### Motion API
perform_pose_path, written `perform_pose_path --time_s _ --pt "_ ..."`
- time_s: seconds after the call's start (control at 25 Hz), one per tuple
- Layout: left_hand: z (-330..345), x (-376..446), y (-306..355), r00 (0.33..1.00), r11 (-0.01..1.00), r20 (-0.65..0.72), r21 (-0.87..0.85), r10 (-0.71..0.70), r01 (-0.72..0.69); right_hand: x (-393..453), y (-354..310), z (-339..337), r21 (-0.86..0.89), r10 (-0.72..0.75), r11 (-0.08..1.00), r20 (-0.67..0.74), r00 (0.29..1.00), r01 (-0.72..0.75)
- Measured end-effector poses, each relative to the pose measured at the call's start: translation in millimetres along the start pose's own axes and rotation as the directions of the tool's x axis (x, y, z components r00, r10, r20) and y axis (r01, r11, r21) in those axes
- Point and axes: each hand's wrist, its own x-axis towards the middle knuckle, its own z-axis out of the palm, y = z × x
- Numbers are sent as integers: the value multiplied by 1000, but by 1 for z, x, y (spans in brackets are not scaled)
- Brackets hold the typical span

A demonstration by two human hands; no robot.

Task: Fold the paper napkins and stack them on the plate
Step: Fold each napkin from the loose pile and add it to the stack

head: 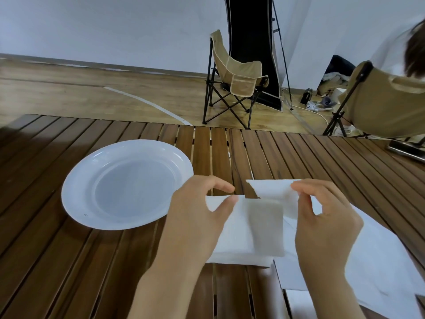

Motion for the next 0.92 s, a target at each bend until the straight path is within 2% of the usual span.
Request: perform_pose_path --time_s 0.08,0.2,0.4,0.48,0.56,0.64,0.72,0.84,0.92 --pt "7 -1 6 996 997 83 -67 36 -30 -1 -12 0 50 -72 996 -24 997 74" --pt "15 -2 13 983 987 184 -162 25 5 -3 -27 0 129 -111 985 -42 993 116" --pt "13 5 12 994 959 31 -267 104 -92 -4 -38 -1 213 -102 971 -22 995 104" --pt "8 6 12 991 951 -7 -279 132 -129 -1 -40 -1 225 -33 974 14 999 29" --pt "4 6 13 989 940 -43 -306 141 -148 2 -38 -2 253 161 950 109 981 -184" --pt "0 8 14 989 921 -81 -359 127 -148 5 -38 -3 314 411 818 266 872 -482" --pt "-3 9 13 988 904 -117 -403 104 -143 8 -33 -3 348 527 660 418 740 -666" --pt "-6 9 13 986 892 -151 -433 71 -131 10 -29 -5 325 488 568 606 628 -756" --pt "-7 10 14 987 885 -152 -451 49 -113 9 -30 -6 298 429 589 673 603 -751"
